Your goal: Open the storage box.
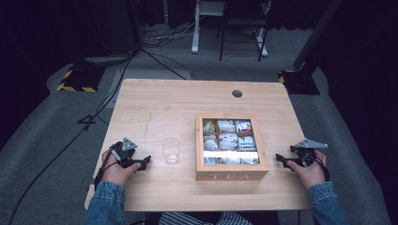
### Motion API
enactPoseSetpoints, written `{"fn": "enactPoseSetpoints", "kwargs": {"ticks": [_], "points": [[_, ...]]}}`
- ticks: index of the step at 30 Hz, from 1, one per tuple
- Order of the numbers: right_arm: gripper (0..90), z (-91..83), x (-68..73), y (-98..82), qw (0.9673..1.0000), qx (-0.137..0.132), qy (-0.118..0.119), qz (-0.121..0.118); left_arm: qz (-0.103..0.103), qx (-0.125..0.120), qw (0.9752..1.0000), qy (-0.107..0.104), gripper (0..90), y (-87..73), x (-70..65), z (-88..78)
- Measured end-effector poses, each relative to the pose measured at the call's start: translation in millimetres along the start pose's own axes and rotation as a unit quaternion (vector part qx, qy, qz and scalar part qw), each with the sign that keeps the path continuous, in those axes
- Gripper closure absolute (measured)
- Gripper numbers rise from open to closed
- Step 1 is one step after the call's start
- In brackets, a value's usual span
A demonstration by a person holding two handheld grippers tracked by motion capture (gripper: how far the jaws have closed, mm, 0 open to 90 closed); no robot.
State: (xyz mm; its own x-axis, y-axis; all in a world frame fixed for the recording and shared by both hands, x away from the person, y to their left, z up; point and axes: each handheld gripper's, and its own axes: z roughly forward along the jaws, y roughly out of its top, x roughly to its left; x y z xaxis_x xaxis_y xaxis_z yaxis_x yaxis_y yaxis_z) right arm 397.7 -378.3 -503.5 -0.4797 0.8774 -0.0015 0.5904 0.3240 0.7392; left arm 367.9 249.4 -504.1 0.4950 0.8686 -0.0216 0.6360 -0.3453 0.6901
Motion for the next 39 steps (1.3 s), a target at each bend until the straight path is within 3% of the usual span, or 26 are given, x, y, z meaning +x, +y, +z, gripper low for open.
{"fn": "enactPoseSetpoints", "kwargs": {"ticks": [10,19,32,39], "points": [[19.6,0.1,-0.5,0.2,1.0000,-0.001,0.002,0.000,0.001,-0.001,1.0000,-0.001,15.5,-0.3,-1.1,0.0],[31.2,-5.9,-2.6,2.4,0.9999,-0.003,0.009,0.005,0.000,-0.001,1.0000,-0.001,15.5,-0.3,-1.1,0.1],[41.7,-50.1,0.9,25.2,0.9977,-0.035,0.056,0.014,-0.001,-0.001,1.0000,-0.002,15.4,-0.3,-1.0,0.1],[42.9,-65.8,13.2,33.9,0.9965,-0.045,0.071,-0.001,-0.001,-0.002,1.0000,-0.002,15.4,-0.4,-1.1,0.1]]}}
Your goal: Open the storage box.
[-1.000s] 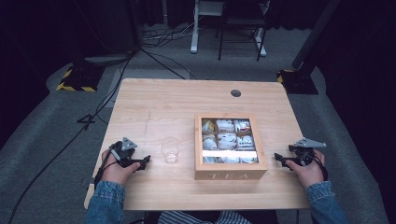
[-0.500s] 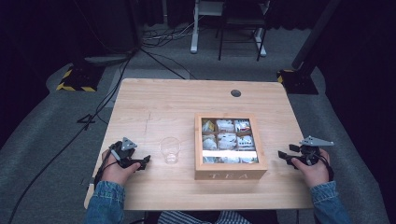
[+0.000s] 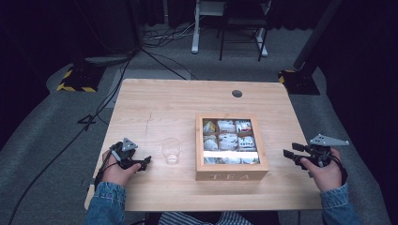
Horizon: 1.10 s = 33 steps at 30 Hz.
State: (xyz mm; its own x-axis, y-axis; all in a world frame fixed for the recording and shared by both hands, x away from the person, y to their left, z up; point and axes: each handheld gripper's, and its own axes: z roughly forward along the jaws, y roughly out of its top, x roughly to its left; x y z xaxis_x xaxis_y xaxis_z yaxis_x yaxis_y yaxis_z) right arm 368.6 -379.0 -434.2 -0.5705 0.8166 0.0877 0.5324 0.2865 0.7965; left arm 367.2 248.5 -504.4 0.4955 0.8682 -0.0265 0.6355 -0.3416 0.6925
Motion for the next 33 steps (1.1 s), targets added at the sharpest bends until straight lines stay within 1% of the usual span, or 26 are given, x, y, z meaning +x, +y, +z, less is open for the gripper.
{"fn": "enactPoseSetpoints", "kwargs": {"ticks": [1,2,3,7,10,13,14,15,16,17,19,22,24,25,29,30,31,33], "points": [[42.8,-2.8,5.6,2.8,1.0000,-0.003,0.006,-0.005,0.000,0.000,1.0000,0.000,15.4,0.0,0.0,0.0],[42.8,-3.7,7.1,3.7,0.9999,-0.006,0.006,-0.009,0.000,0.000,1.0000,0.000,15.4,0.0,0.0,0.0],[42.8,-3.7,7.1,3.7,0.9999,-0.006,0.006,-0.009,0.000,0.000,1.0000,0.000,15.4,0.0,0.0,0.0],[42.0,-10.0,16.8,8.3,0.9999,-0.010,0.013,-0.006,0.001,0.000,1.0000,0.000,15.4,0.1,0.2,0.0],[42.0,-11.6,20.2,9.5,0.9998,-0.007,0.014,-0.008,0.000,0.000,1.0000,0.000,15.4,0.0,0.0,0.0],[42.2,-13.7,27.3,11.3,0.9997,0.004,0.022,0.009,0.000,0.000,1.0000,0.000,15.4,0.0,0.0,0.0],[40.9,-14.4,33.0,11.3,0.9998,0.009,0.015,0.012,0.000,0.000,1.0000,0.000,15.4,0.0,0.0,0.0],[40.9,-14.4,33.0,11.3,0.9998,0.009,0.015,0.012,0.000,0.000,1.0000,0.000,15.4,0.0,0.0,0.0],[39.8,-14.3,39.3,10.8,0.9999,0.008,0.008,0.012,0.000,0.000,1.0000,0.000,15.4,0.0,0.0,0.0],[39.8,-14.3,39.3,10.8,0.9999,0.008,0.008,0.012,0.000,0.000,1.0000,0.000,15.4,0.0,0.1,0.0],[38.1,-13.4,47.3,9.3,0.9999,0.003,0.006,0.011,0.000,0.000,1.0000,0.000,15.4,0.0,0.0,0.0],[37.9,-12.4,52.8,8.4,0.9999,0.003,0.010,0.008,0.001,0.000,1.0000,0.000,15.4,0.0,0.2,0.0],[37.9,-11.1,57.8,7.8,0.9999,0.002,0.013,0.000,0.001,0.000,1.0000,-0.001,15.4,0.1,0.2,0.0],[37.9,-9.9,62.5,7.2,0.9998,0.002,0.018,-0.006,0.000,0.000,1.0000,0.000,15.4,0.0,0.0,0.0],[37.9,-6.4,69.5,5.0,0.9994,0.011,0.027,-0.021,0.000,0.000,1.0000,0.000,15.4,0.0,0.0,0.0],[37.9,-6.4,69.5,5.0,0.9994,0.011,0.027,-0.021,0.000,0.000,1.0000,0.000,15.4,0.0,0.0,0.0],[37.9,-4.9,72.8,3.7,0.9989,0.015,0.037,-0.023,0.000,0.000,1.0000,0.000,15.4,0.0,0.0,0.0],[37.9,-4.7,73.8,3.4,0.9987,0.016,0.042,-0.024,0.000,0.000,1.0000,0.000,15.4,0.0,0.0,0.0]]}}
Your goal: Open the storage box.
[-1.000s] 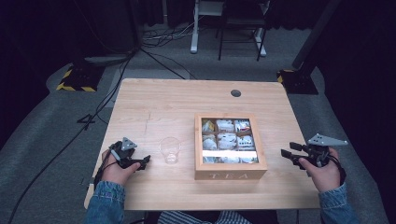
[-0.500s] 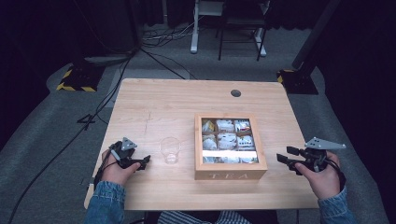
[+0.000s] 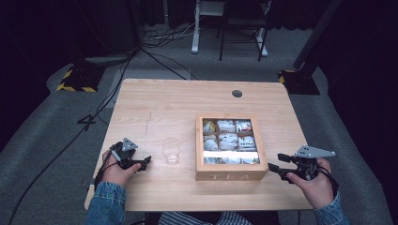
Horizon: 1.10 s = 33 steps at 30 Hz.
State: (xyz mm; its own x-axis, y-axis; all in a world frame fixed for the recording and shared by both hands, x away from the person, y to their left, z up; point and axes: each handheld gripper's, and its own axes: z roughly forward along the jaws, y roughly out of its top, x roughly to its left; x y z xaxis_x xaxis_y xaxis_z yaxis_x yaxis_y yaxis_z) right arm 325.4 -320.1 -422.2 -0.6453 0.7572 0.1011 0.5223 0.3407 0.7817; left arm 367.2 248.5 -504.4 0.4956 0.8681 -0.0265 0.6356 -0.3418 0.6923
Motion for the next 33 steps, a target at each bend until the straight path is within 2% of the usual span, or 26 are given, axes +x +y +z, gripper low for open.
{"fn": "enactPoseSetpoints", "kwargs": {"ticks": [5,16,26,33], "points": [[37.9,4.3,10.4,-1.8,0.9997,0.009,0.019,-0.015,0.000,0.000,1.0000,0.000,15.4,0.0,0.0,0.0],[38.2,17.1,19.2,-5.9,0.9982,0.029,0.037,-0.037,0.001,0.000,1.0000,0.000,15.4,0.0,0.1,0.0],[42.0,23.2,22.0,-8.0,0.9971,0.041,0.035,-0.052,0.000,0.000,1.0000,0.000,15.4,0.0,0.0,0.0],[44.6,22.8,26.3,-6.9,0.9961,0.049,0.019,-0.071,0.001,0.000,1.0000,0.000,15.4,0.0,0.1,0.0]]}}
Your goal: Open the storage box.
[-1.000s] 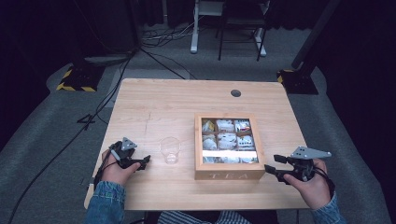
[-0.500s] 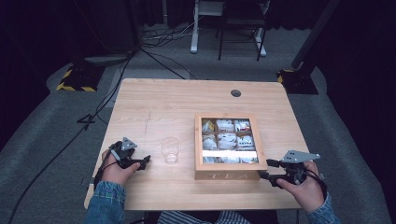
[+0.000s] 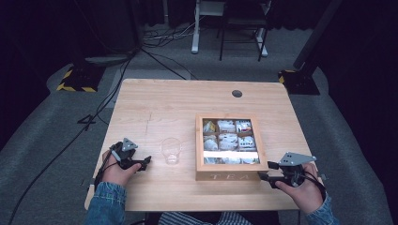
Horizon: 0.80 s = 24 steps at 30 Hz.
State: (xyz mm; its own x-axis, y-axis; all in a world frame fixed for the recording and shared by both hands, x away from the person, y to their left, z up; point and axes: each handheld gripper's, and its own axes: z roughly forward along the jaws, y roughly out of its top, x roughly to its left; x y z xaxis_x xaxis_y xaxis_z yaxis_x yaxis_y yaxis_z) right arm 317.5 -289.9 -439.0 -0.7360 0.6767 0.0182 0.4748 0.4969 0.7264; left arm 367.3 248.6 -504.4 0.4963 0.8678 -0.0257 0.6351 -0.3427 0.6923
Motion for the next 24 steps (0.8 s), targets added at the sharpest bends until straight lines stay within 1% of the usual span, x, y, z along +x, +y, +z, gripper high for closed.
{"fn": "enactPoseSetpoints", "kwargs": {"ticks": [4,7,11,14,15,21,24], "points": [[48.2,-1.2,0.7,0.9,1.0000,0.001,-0.005,-0.005,0.001,0.000,1.0000,0.000,15.4,0.1,0.1,0.0],[48.5,-3.8,0.9,2.1,1.0000,-0.003,-0.007,-0.001,-0.001,0.000,1.0000,0.000,15.4,0.0,-0.1,0.0],[48.4,-6.7,1.3,3.9,0.9999,-0.003,-0.011,-0.005,0.001,0.000,1.0000,-0.001,15.4,0.1,0.2,0.0],[48.3,-10.0,2.4,6.0,0.9998,-0.010,-0.017,-0.010,-0.001,0.000,1.0000,0.000,15.4,0.0,-0.1,0.0],[48.2,-12.1,3.3,7.5,0.9995,-0.015,-0.022,-0.016,0.000,0.000,1.0000,0.000,15.4,0.0,0.0,0.0],[47.8,-15.9,3.8,9.6,0.9990,-0.027,-0.027,-0.023,0.002,0.000,1.0000,0.001,15.4,0.1,0.5,0.0],[47.3,-18.1,4.8,11.2,0.9984,-0.035,-0.033,-0.030,0.001,0.000,1.0000,0.000,15.4,0.1,0.3,0.0]]}}
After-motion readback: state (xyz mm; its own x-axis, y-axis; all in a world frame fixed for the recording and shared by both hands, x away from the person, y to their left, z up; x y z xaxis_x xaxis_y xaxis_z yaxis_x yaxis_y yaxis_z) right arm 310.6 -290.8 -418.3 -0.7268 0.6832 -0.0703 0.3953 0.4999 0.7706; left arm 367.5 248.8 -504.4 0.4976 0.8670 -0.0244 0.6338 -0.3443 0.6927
